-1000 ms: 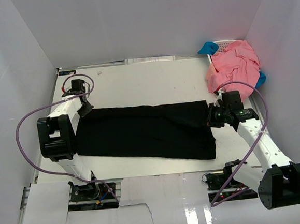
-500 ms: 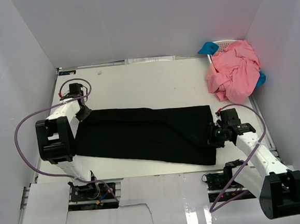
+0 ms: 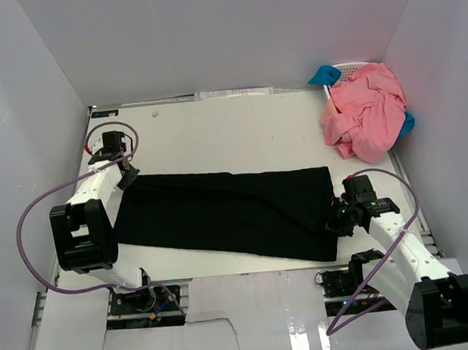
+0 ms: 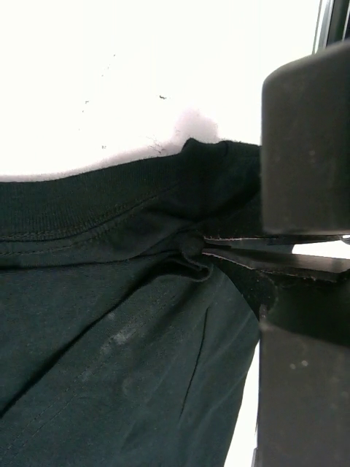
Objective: Fold and stack the t-shirts
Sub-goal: Fold the other side of the tshirt into a rectangle
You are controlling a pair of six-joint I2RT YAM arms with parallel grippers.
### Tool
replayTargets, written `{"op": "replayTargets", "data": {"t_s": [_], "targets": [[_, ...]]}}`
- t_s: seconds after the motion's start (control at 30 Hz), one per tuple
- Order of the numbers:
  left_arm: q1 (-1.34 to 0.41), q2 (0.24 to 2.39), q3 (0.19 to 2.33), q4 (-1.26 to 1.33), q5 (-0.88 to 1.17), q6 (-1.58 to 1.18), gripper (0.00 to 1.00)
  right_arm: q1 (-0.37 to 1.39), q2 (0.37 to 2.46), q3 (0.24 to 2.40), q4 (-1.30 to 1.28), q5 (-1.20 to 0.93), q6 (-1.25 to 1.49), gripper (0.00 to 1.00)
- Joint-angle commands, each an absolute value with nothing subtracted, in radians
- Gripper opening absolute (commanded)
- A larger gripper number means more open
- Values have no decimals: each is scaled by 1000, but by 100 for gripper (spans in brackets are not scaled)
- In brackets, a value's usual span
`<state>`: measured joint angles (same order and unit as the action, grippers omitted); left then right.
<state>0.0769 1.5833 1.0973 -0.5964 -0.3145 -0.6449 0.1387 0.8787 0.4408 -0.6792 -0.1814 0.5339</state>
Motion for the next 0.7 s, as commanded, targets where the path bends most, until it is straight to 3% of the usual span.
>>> {"op": "replayTargets", "data": {"t_s": [0.0, 0.13, 0.17, 0.23, 0.27, 0.33, 0.4, 0.67], "targets": [[86, 1543, 1063, -586, -339, -646, 0, 138, 879, 433, -683, -152, 545, 8], [86, 1588, 1051, -584, -308, -618, 0, 138, 908, 428, -667, -187, 531, 8], [86, 1601, 1058, -586, -287, -612, 5, 138, 920, 431, -663, -195, 525, 9], [86, 1637, 1069, -594, -265, -607, 28, 144, 923, 454, -669, -202, 522, 21], [86, 1644, 1075, -600, -256, -607, 50, 149, 919, 468, -672, -199, 520, 24], [87, 1646, 1094, -598, -236, -607, 59, 153, 904, 506, -696, -170, 514, 36], [87, 1634, 1107, -600, -245, -615, 69, 155, 897, 584, -738, -123, 486, 63], [87, 1453, 1135, -609, -469, -633, 72, 155, 931, 781, -741, -25, 436, 65]]}}
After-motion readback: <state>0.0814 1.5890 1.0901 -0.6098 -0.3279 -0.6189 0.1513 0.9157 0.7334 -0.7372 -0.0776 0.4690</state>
